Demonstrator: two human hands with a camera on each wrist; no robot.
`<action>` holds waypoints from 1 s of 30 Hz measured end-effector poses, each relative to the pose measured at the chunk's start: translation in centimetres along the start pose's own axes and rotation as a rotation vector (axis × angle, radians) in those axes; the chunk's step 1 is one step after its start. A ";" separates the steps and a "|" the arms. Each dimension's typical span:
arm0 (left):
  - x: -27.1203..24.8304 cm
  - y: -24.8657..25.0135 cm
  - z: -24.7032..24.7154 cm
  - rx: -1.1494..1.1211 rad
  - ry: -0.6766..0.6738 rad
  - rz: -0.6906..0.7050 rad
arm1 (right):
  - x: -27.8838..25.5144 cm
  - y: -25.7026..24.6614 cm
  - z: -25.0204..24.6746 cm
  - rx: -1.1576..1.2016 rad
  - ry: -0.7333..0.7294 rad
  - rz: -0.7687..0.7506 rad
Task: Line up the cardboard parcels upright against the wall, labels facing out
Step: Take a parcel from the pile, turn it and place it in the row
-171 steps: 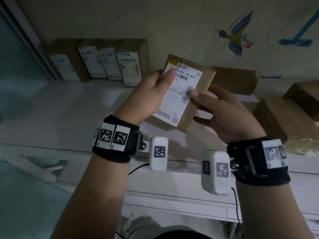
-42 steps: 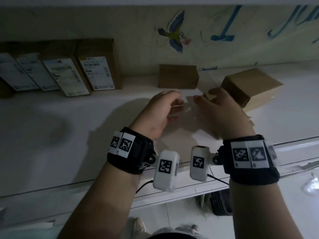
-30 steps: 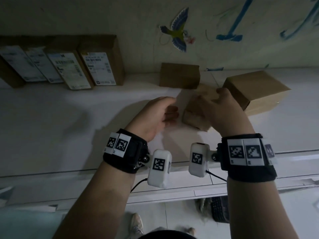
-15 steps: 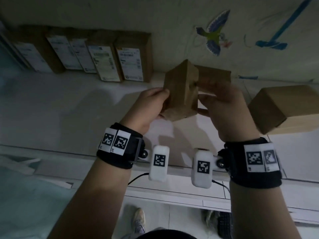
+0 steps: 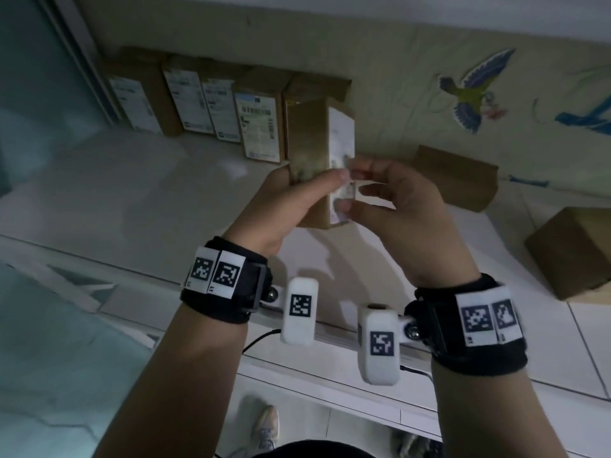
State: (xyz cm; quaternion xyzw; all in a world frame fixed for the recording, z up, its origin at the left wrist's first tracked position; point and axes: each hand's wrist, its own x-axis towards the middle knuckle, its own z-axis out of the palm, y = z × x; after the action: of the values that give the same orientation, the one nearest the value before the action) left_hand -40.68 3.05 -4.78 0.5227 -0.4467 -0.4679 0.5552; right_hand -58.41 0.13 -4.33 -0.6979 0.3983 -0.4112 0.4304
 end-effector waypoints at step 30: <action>5.0 0.6 -4.3 -0.418 -0.074 0.159 | 1.5 -0.4 4.8 0.218 0.326 0.157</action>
State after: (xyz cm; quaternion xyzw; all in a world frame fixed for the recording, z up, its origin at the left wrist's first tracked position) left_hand -35.55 -1.19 -4.35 0.3420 -0.3998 -0.5241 0.6697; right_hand -53.41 0.23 -4.97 -0.5381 0.4692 -0.5245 0.4639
